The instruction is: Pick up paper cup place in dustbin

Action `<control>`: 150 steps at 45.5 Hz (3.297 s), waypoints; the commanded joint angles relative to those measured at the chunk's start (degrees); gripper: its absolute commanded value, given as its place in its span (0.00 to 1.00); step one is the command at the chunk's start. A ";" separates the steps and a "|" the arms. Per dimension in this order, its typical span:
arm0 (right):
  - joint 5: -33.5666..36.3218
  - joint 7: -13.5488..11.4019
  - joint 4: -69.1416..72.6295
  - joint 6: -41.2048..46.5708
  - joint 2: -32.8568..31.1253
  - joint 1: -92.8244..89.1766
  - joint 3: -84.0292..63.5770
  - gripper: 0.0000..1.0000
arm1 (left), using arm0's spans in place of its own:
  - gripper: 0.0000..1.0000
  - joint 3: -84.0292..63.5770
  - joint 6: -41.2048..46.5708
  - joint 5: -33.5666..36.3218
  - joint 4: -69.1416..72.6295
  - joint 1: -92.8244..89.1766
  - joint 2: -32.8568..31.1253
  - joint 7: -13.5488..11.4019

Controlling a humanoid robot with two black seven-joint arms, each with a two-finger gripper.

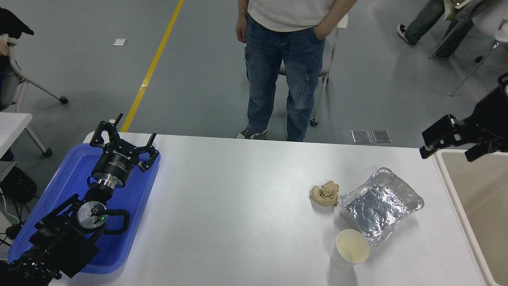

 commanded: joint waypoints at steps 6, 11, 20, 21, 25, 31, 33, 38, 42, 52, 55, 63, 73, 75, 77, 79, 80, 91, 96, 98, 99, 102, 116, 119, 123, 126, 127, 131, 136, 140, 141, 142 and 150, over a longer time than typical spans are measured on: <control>0.35 -0.60 0.87 0.43 2.84 3.04 0.03 0.99 | 1.00 0.00 -0.09 -0.01 0.00 -0.09 0.00 0.00; 0.53 -0.60 0.78 0.43 3.29 2.96 0.03 0.99 | 1.00 -0.09 -0.09 -0.01 0.00 -0.09 0.00 0.00; 0.27 -0.69 0.78 0.43 3.02 1.20 0.38 0.99 | 1.00 -0.09 -0.09 -0.01 0.00 -0.09 0.00 0.00; 0.18 -0.69 0.69 0.43 3.02 0.76 0.47 0.99 | 1.00 -0.09 -0.09 -0.01 0.00 -0.09 0.00 0.00; 0.18 -0.78 0.69 0.43 2.50 -0.73 0.73 0.98 | 1.00 -0.09 -0.09 -0.09 0.00 -0.09 0.00 0.00; 0.09 -0.87 0.43 0.43 1.53 -5.91 3.72 0.88 | 1.00 -0.09 -0.09 -0.01 0.00 -0.09 0.00 0.00; 0.09 -0.87 0.34 0.43 1.53 -8.19 4.86 0.87 | 1.00 -0.09 -0.09 -0.01 0.00 -0.09 0.00 0.00; 0.00 -0.95 0.25 0.43 1.44 -14.35 8.20 0.87 | 1.00 -0.09 -0.09 -0.01 0.00 -0.09 0.00 0.00; 0.00 -1.74 0.16 0.43 1.35 -18.48 10.31 0.87 | 1.00 -0.09 -0.09 -0.09 0.00 -0.09 0.00 0.00; 0.00 -4.29 -1.51 0.43 1.62 -27.80 14.44 0.90 | 1.00 -0.09 -0.18 -0.09 0.00 -0.09 0.00 0.00; 0.00 -4.38 -1.59 0.43 1.53 -29.03 15.93 0.92 | 1.00 0.00 -0.09 -0.01 0.00 -0.09 0.00 0.00; 0.53 -4.47 -4.14 0.43 1.62 -32.90 19.27 1.00 | 1.00 -0.09 -0.09 -0.01 0.00 -0.09 0.00 0.00; 0.53 -4.56 -7.57 0.43 1.88 -37.12 22.35 1.00 | 1.00 0.00 -0.09 -0.09 0.00 -0.09 0.00 0.00; 0.53 -4.65 -7.75 0.43 1.97 -38.00 22.44 1.00 | 1.00 0.00 -0.09 -0.01 0.00 0.00 0.00 0.00; 0.62 -4.65 -7.83 0.43 2.06 -38.79 22.62 1.00 | 1.00 -0.09 -0.09 -0.01 0.00 -0.09 0.00 0.00; 0.62 -4.65 -7.75 0.43 2.41 -40.28 23.14 0.97 | 1.00 0.00 -0.09 -0.01 0.00 -0.09 0.00 0.00; 0.62 -4.65 -7.83 -0.01 2.50 -40.72 23.32 0.93 | 1.00 0.00 -0.09 -0.01 0.00 -0.09 0.00 0.00; 6.23 -4.65 -7.83 -10.73 1.97 -42.83 22.62 0.77 | 1.00 0.00 -0.09 -0.01 0.00 -0.09 0.00 0.00; 8.09 -4.65 -8.10 -14.16 2.23 -44.50 22.53 0.77 | 1.00 0.00 -0.09 -0.01 0.00 -0.09 0.00 0.00; 8.18 -4.65 -8.27 -15.39 2.41 -45.12 22.71 0.77 | 1.00 0.00 -0.09 -0.01 0.00 -0.09 0.00 0.00; 8.18 -4.65 -8.19 -16.00 2.50 -45.38 22.71 0.77 | 1.00 -0.09 -0.09 -0.09 0.00 -0.09 0.00 0.00; 8.09 -4.65 -8.27 -17.50 3.11 -46.35 22.62 0.77 | 1.00 0.00 -0.09 -0.09 0.00 0.00 0.00 0.00; 7.12 -6.58 -8.54 -18.47 4.34 -48.63 23.15 0.75 | 1.00 -0.09 -0.09 -0.09 0.00 -0.09 0.00 0.00; 7.04 -6.58 -8.54 -18.47 4.34 -48.64 23.06 0.60 | 1.00 -0.09 -0.09 -0.01 0.00 0.00 0.00 0.00; 6.68 -6.58 -8.54 -18.38 4.34 -48.72 22.97 0.43 | 1.00 -0.09 -0.18 -0.01 0.00 0.00 0.00 0.00; 6.95 -6.58 -8.54 -18.21 4.34 -48.90 23.06 0.31 | 1.00 -0.09 -0.18 -0.09 0.00 -0.09 0.00 0.00; 7.03 -6.58 -8.54 -18.21 4.34 -48.99 23.15 0.28 | 1.00 -0.09 -0.09 -0.01 0.00 0.00 0.00 0.00; 7.47 -6.58 -8.36 -17.59 4.34 -48.99 23.23 0.11 | 1.00 -0.09 -0.09 -0.09 0.00 -0.09 0.00 0.00; 7.91 -6.49 -8.01 -16.63 4.25 -48.99 23.23 0.00 | 1.00 -0.09 -0.09 -0.09 0.00 0.00 0.00 0.00; 8.09 -6.49 -8.01 -13.38 3.99 -48.81 23.41 0.00 | 1.00 -0.09 -0.09 -0.01 0.00 0.00 0.00 0.00; 8.09 -6.49 -8.10 -12.50 3.99 -48.72 23.41 0.00 | 1.00 0.00 -0.09 -0.09 0.00 -0.09 0.00 0.00; 8.09 -6.49 -8.19 -11.88 3.90 -48.64 23.41 0.00 | 1.00 -0.09 -0.09 -0.01 0.00 -0.09 0.00 0.00; 10.90 -6.49 -8.27 -11.00 3.73 -48.02 22.88 0.00 | 1.00 -0.09 -0.09 -0.09 0.00 0.00 0.00 0.00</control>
